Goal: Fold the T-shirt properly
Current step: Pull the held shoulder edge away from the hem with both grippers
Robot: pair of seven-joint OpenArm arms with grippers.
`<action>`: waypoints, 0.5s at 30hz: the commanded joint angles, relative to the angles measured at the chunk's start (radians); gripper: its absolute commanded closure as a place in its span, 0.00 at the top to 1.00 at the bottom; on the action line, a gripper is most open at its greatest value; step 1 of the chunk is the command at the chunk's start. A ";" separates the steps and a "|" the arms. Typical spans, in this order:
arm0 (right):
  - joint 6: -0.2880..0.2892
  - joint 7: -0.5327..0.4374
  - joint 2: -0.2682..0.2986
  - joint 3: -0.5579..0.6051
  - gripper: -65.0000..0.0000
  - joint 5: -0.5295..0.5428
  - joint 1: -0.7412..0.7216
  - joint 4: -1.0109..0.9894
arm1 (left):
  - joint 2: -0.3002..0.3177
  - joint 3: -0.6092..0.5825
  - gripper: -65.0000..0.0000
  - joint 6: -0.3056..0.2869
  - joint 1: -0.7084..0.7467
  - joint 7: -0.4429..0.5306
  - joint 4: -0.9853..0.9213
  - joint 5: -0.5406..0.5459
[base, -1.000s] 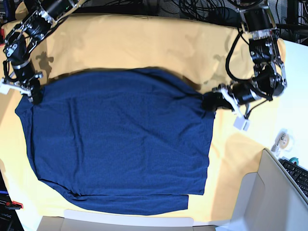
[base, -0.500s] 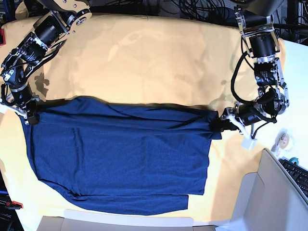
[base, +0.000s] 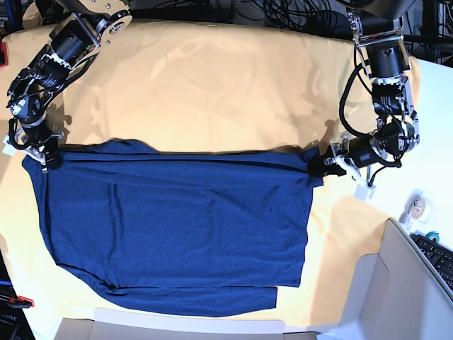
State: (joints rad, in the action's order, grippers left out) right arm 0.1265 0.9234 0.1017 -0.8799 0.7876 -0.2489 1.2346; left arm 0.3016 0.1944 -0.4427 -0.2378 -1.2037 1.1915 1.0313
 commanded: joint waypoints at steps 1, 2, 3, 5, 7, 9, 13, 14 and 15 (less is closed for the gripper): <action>0.012 -0.007 0.017 0.005 0.04 0.019 -0.011 0.017 | 0.014 0.001 0.25 -0.008 -0.015 0.015 0.018 0.022; 0.012 0.001 0.017 0.005 0.09 0.019 -0.010 0.017 | 0.014 0.001 0.30 -0.008 -0.010 0.018 0.018 0.022; 0.012 0.019 0.020 0.005 0.15 0.019 -0.010 0.017 | 0.014 0.001 0.35 -0.008 -0.007 0.018 0.018 0.022; 0.012 0.056 0.022 0.005 0.30 0.019 -0.013 0.017 | 0.014 0.001 0.36 -0.008 -0.007 0.018 0.018 0.022; 0.012 0.069 0.022 0.005 0.44 0.020 -0.013 0.021 | 0.014 0.001 0.35 -0.008 -0.007 0.011 0.018 0.022; 0.012 0.072 0.022 0.000 0.54 0.023 -0.011 0.029 | 0.014 0.001 0.35 -0.006 -0.007 0.011 0.023 0.022; 0.011 0.073 0.026 -0.003 0.58 0.023 -0.005 0.030 | 0.015 0.003 0.35 -0.006 -0.007 0.009 0.023 0.027; 0.009 0.073 0.036 -0.003 0.58 0.025 0.003 0.037 | 0.026 0.003 0.35 -0.006 -0.005 0.009 0.024 0.028; 0.008 0.073 0.042 -0.003 0.58 0.028 0.013 0.050 | 0.038 0.003 0.35 -0.006 0.001 0.006 0.028 0.030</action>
State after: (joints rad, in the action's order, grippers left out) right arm 0.1333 1.0031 0.1184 -0.8806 0.8101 -0.2302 1.2617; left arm 0.3157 0.1944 -0.4427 -0.2165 -1.2068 1.1969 1.0359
